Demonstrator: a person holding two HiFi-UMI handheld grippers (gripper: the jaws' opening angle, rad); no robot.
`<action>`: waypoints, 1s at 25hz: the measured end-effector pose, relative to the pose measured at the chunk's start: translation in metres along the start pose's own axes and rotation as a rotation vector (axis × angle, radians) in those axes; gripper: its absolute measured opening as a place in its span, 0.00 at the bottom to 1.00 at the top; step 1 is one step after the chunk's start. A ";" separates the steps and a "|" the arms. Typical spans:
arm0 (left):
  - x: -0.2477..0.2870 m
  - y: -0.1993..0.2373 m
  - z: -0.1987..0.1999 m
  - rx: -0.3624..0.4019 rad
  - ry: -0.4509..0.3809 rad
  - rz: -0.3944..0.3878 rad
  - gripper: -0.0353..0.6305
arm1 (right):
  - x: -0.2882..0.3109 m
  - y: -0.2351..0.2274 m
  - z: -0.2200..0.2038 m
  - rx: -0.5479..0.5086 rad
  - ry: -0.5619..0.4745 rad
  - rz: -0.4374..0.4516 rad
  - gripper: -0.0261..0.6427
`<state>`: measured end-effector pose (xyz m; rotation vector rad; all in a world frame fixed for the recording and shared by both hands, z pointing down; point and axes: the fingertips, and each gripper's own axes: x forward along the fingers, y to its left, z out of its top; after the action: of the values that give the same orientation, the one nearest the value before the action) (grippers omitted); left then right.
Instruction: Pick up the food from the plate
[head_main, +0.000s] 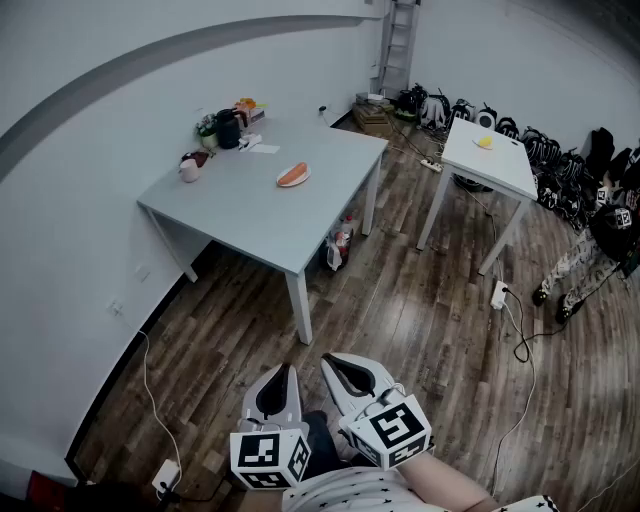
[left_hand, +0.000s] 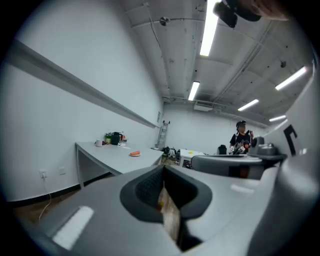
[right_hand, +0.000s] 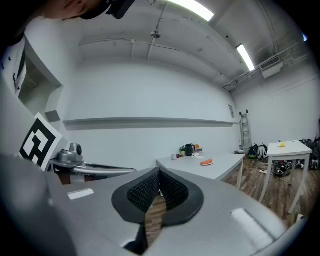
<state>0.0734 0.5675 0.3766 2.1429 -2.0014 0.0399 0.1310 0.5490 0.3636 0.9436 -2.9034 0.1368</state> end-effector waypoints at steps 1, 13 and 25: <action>0.005 0.000 0.000 0.001 0.011 -0.005 0.06 | 0.001 -0.004 -0.001 0.010 0.004 -0.003 0.03; 0.138 0.053 0.009 -0.019 0.076 -0.103 0.06 | 0.101 -0.082 -0.007 0.068 0.072 -0.119 0.03; 0.306 0.156 0.063 0.055 0.101 -0.183 0.06 | 0.272 -0.163 0.032 0.064 0.060 -0.201 0.08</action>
<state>-0.0643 0.2471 0.3849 2.2994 -1.7627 0.1733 0.0067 0.2557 0.3707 1.2127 -2.7445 0.2401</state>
